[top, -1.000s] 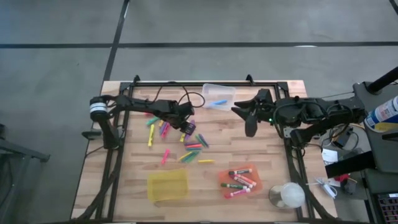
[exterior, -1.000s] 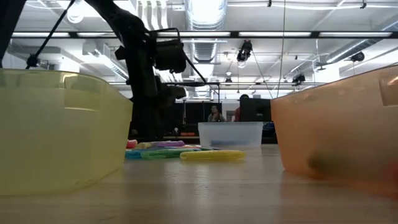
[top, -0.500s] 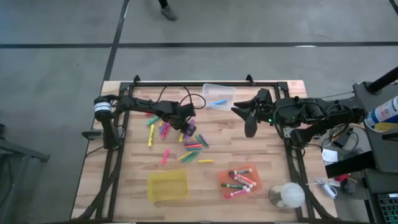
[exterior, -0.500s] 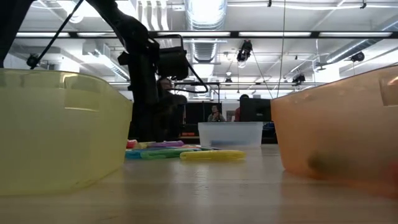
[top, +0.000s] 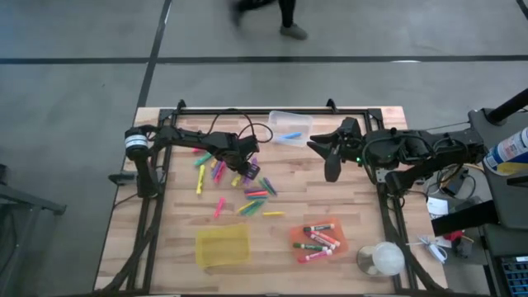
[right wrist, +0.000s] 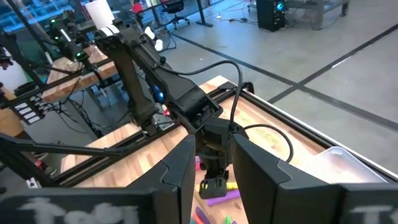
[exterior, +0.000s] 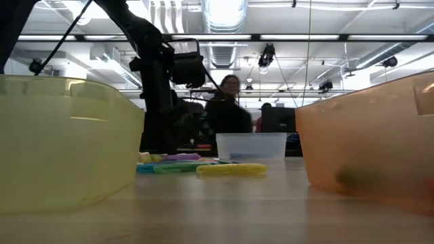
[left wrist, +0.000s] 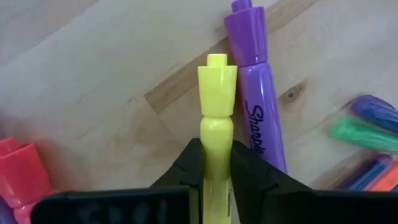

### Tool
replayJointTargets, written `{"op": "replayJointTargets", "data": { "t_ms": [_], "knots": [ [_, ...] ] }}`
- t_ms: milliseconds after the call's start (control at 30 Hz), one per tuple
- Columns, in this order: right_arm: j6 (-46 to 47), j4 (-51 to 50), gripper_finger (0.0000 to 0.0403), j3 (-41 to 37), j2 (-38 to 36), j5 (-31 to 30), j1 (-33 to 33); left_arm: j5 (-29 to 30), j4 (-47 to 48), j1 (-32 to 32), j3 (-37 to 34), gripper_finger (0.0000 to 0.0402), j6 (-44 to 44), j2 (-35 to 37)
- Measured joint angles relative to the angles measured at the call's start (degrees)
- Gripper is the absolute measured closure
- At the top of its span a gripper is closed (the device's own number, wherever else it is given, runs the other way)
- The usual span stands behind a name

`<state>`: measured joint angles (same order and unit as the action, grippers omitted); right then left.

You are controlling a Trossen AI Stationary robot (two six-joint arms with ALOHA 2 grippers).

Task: Pick & Place Markers
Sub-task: Put the right yellow highlighter pen into the transparent bin

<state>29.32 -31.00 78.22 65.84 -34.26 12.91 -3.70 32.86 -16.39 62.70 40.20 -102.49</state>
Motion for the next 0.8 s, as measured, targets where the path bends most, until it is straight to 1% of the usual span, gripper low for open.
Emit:
{"op": "replayJointTargets", "data": {
  "t_ms": [200, 400, 633, 800],
  "knots": [
    [0.0, 0.0, 0.0316, 0.0, 0.0, -0.5, -0.3, 0.2, 0.2, -1.0, 2.9, 0.0357, -3.3, 0.2],
    [0.1, 0.1, 0.0321, 0.0, 0.0, -0.5, -0.5, 0.0, 3.1, -1.9, 8.5, 0.0357, -6.8, 0.3],
    [0.2, 0.2, 0.0317, 0.0, 0.0, -0.5, -0.5, -0.1, 5.2, -3.6, 18.6, 0.0357, -14.8, 0.3],
    [-0.6, 1.2, 0.0325, 0.0, 0.0, -0.5, -0.5, 0.1, 5.4, -6.3, 27.2, 0.0357, -21.4, -0.1]
  ]
}}
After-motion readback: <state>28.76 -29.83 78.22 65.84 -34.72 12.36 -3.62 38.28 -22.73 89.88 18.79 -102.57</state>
